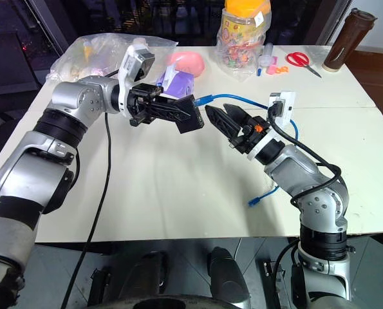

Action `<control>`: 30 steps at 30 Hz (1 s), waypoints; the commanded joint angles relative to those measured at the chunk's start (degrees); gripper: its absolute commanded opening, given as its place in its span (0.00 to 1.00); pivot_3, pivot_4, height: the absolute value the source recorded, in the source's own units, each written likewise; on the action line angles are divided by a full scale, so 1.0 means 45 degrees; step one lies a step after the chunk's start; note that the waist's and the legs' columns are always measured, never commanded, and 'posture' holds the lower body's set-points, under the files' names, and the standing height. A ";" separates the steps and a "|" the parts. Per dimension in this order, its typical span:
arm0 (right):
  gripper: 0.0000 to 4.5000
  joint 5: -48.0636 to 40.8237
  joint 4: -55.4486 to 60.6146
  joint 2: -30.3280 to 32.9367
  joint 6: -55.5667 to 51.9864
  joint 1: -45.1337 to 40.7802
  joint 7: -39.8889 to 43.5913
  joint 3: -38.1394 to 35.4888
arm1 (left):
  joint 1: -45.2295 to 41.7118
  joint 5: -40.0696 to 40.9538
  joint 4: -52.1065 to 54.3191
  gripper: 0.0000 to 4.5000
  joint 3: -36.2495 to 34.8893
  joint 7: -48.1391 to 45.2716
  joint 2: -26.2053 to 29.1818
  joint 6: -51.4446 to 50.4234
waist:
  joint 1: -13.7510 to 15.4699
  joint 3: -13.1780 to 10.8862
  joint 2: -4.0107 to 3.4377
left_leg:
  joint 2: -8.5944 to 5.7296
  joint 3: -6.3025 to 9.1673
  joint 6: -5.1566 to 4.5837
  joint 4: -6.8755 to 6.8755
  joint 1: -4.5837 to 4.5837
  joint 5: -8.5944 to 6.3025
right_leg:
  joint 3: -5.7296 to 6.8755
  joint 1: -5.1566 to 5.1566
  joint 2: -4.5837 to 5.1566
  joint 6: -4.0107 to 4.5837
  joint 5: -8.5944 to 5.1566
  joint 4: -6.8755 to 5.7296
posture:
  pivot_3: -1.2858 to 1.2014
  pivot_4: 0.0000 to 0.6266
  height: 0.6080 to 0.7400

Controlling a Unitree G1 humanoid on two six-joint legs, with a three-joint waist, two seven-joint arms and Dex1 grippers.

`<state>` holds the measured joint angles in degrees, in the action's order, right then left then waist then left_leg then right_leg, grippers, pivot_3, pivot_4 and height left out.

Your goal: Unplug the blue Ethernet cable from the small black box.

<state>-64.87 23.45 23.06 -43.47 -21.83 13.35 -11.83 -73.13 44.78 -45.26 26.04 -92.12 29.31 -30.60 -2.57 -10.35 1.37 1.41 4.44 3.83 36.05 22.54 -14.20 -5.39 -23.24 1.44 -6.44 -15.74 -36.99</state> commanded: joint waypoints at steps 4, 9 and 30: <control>0.86 -0.0571 0.0982 -0.0001 -0.0106 -0.0064 0.0307 0.0226 | -0.0499 -0.0185 -0.0741 0.11 -0.0704 -0.0084 -0.0300 0.0391 | 0.0001 0.0000 0.0000 | 0.0000 0.0001 0.0000 0.0000 0.0000 0.0000 | 0.0001 0.0000 -0.0001 0.0000 0.0000 -0.0002 | 0.52 0.24 1.00; 0.86 -0.0609 0.1205 -0.0059 -0.0107 0.0008 0.0142 0.0365 | -0.0561 -0.0211 -0.0834 0.11 -0.0832 -0.0084 -0.0341 0.0380 | 0.0001 0.0000 0.0000 | 0.0000 0.0000 0.0000 0.0001 0.0004 0.0000 | 0.0001 0.0000 0.0000 0.0000 0.0000 0.0003 | 0.52 0.24 1.00; 0.86 -0.0789 0.0886 -0.0072 0.0095 -0.0234 0.0212 0.0152 | 0.0049 -0.0279 -0.0255 0.11 -0.0747 -0.0084 -0.0256 0.0069 | 0.0002 0.0000 0.0000 | 0.0000 0.0001 0.0000 0.0001 0.0002 0.0000 | 0.0001 0.0000 0.0000 0.0000 0.0000 0.0001 | 0.52 0.24 1.00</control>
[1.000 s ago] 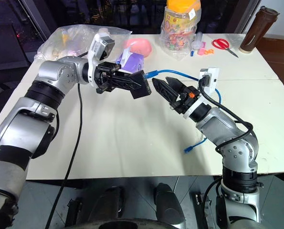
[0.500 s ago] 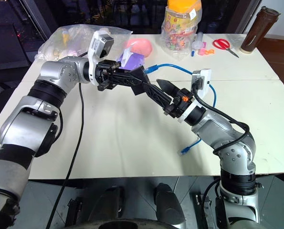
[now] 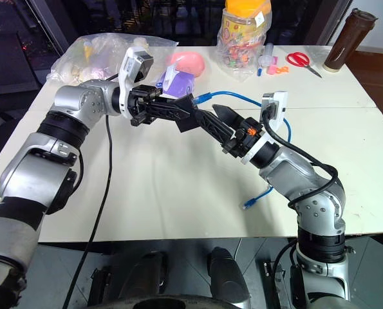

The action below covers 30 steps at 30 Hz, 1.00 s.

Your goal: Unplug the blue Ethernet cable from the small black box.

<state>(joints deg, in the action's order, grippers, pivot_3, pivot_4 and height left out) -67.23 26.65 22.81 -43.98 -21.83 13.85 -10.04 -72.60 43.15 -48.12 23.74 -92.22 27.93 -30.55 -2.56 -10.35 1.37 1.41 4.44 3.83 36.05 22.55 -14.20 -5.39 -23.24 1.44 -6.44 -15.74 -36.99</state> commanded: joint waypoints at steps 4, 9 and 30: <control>0.86 -0.0276 0.0145 -0.0040 0.0220 -0.0248 0.0111 -0.0253 | -0.0004 0.0123 0.0482 0.11 -0.0244 -0.0062 0.0045 -0.0017 | 0.0000 0.0000 0.0000 | 0.0000 0.0000 0.0000 -0.0001 0.0000 0.0000 | 0.0000 0.0000 0.0000 0.0000 0.0000 0.0000 | 0.52 0.24 1.00; 0.86 -0.0303 0.0132 -0.0063 0.0231 -0.0248 0.0106 -0.0266 | 0.0030 0.0133 0.0542 0.11 -0.0221 -0.0062 0.0052 -0.0035 | 0.0000 0.0000 0.0000 | 0.0000 0.0000 0.0000 -0.0001 0.0000 0.0000 | 0.0000 0.0000 0.0000 0.0000 0.0000 0.0000 | 0.52 0.24 1.00; 0.19 -0.0682 0.0040 -0.0301 0.0165 -0.0108 0.0060 -0.0206 | 0.0218 0.0010 0.0606 0.11 -0.0401 -0.0062 -0.0032 -0.0042 | 0.0005 0.0000 0.0001 | 0.0000 0.0000 0.0000 0.0002 0.0000 0.0000 | 0.0000 0.0001 0.0002 0.0000 0.0000 0.0000 | 0.52 0.24 1.00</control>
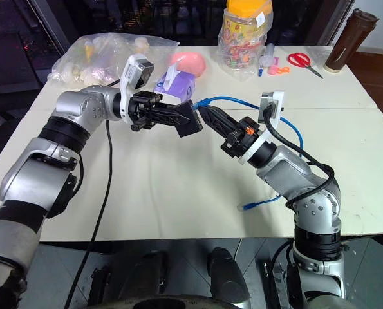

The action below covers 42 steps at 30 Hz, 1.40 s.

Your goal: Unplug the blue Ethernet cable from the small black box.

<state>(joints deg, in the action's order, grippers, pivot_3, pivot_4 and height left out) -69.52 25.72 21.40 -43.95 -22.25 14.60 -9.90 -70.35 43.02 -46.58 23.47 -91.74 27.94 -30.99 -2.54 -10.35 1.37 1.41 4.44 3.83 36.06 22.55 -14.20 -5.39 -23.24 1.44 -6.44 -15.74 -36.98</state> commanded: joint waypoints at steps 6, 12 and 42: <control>0.69 -0.0295 0.0239 0.0108 0.0020 -0.0040 -0.0122 -0.0177 | -0.0293 0.0055 0.0261 0.11 -0.0404 -0.0169 -0.0055 0.0041 | -0.0002 0.0000 0.0000 | 0.0000 0.0001 0.0000 -0.0001 -0.0001 0.0000 | 0.0000 0.0000 -0.0001 0.0000 0.0000 -0.0001 | 0.52 0.24 1.00; 0.69 -0.0336 0.0161 0.0007 0.0119 -0.0152 -0.0266 -0.0251 | -0.0203 0.0095 0.0375 0.11 -0.0421 -0.0169 -0.0083 -0.0046 | -0.0003 0.0000 0.0000 | 0.0000 0.0001 0.0000 -0.0002 -0.0001 0.0000 | 0.0000 0.0000 -0.0001 0.0000 0.0000 -0.0001 | 0.52 0.24 1.00; 0.01 -0.0593 -0.0221 -0.0025 0.0292 -0.0005 -0.0784 -0.0778 | -0.0510 -0.0794 -0.0627 0.11 -0.1739 -0.0169 -0.0347 0.0089 | 0.0000 0.0000 0.0000 | 0.0000 0.0000 0.0000 -0.0001 0.0000 0.0000 | 0.0001 0.0000 0.0000 0.0000 0.0000 0.0000 | 0.52 0.24 1.00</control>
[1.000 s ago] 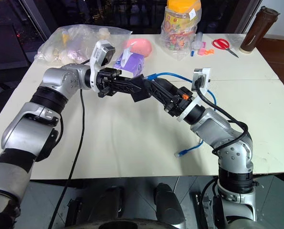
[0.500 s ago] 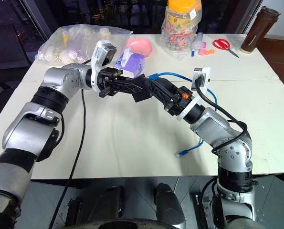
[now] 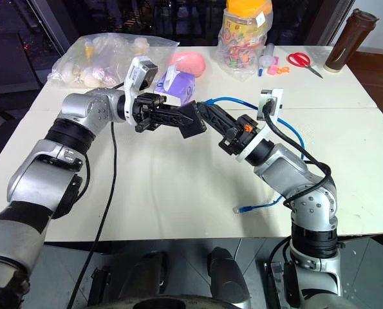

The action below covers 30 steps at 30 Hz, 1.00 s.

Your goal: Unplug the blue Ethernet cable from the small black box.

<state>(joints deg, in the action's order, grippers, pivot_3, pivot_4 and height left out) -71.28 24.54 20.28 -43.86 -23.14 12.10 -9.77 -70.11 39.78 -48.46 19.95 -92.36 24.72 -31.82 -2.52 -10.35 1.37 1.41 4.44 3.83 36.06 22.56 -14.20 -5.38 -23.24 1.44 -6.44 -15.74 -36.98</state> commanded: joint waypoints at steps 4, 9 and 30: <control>0.01 -0.0630 -0.0543 0.1202 0.0511 0.0589 -0.0341 -0.2500 | -0.0467 -0.0122 -0.0076 0.11 -0.1206 -0.0031 0.0949 0.0022 | -0.0003 -0.0003 0.0006 | -0.0001 -0.0001 0.0000 -0.0003 0.0001 0.0000 | 0.0000 0.0000 0.0001 0.0000 0.0000 0.0002 | 0.52 0.24 1.00; 0.01 -0.1087 -0.0980 0.2105 0.0314 0.0730 -0.0271 -0.3440 | -0.0065 -0.0051 0.0628 0.11 -0.1246 -0.0031 0.1323 -0.0348 | -0.0001 -0.0002 0.0002 | 0.0000 -0.0003 -0.0005 -0.0014 -0.0007 -0.0003 | -0.0001 0.0000 0.0000 0.0000 0.0000 0.0003 | 0.52 0.24 1.00; 0.39 0.7390 -0.9530 0.2363 0.1313 -0.2450 -0.1383 -0.1432 | 0.2570 -0.7434 -0.0026 0.11 -0.1168 0.7195 -0.2325 0.6821 | 0.0008 0.0008 -0.0011 | -0.0005 -0.0049 -0.0014 -0.0022 -0.0007 -0.0006 | -0.0042 -0.0026 0.0004 -0.0012 0.0000 0.0004 | 0.52 0.24 1.00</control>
<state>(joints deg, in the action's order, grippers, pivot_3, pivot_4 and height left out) -39.00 -21.10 30.41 -38.04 -34.13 5.87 -15.17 -58.02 7.47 -49.84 15.09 -61.70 14.56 -2.85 -2.49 -10.32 1.32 1.39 4.23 3.77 35.97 22.53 -14.23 -5.57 -23.34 1.46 -6.50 -15.74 -36.96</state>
